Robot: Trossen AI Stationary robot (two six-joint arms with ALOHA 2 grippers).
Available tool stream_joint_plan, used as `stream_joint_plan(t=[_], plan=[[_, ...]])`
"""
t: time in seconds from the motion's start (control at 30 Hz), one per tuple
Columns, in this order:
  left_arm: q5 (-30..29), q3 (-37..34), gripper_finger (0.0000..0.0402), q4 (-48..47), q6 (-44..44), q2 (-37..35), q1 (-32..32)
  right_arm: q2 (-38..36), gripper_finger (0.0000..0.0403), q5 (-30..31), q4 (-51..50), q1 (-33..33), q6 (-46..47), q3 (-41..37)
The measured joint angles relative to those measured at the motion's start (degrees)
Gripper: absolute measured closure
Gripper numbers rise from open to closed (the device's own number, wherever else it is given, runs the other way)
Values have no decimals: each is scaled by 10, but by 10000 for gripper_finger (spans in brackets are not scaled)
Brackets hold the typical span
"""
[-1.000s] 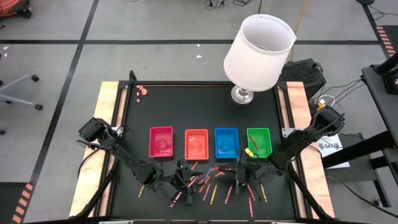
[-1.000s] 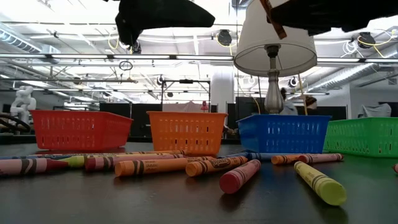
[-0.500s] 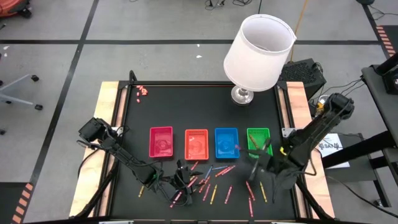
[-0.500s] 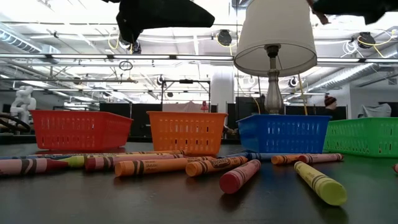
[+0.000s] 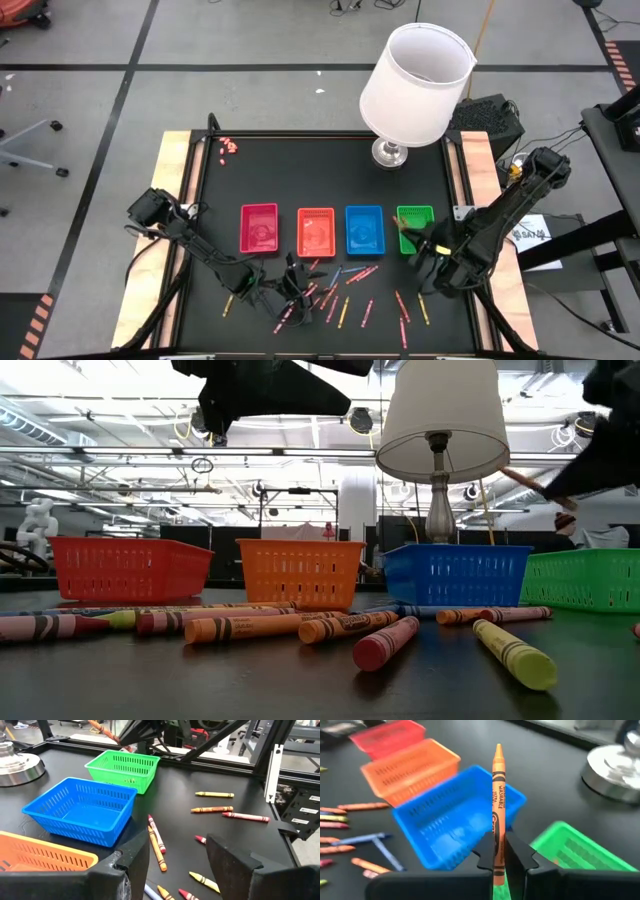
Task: Sort crayons
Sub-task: Put the orange crayon into the green bin, then put the blue crayon into the red bin
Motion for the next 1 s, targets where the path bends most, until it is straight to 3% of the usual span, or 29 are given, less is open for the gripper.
stream_joint_plan(t=[0.23, 0.43, 0.6, 0.8, 1.0], plan=[[1, 0, 206, 1, -1, 0, 0, 10, 397, -84, -122, -12, 132, 0], [1, 0, 206, 1, -1, 0, -1, 52, 397, -156, -138, -25, 171, 0], [1, 0, 206, 1, -1, 0, 0, 95, 392, -181, -138, -33, 203, 0], [1, 0, 206, 2, -4, 0, 4, 120, 353, -209, -140, -34, 230, 0], [1, 0, 206, 20, -5, 0, 14, 126, 295, -186, -142, -34, 230, 0]])
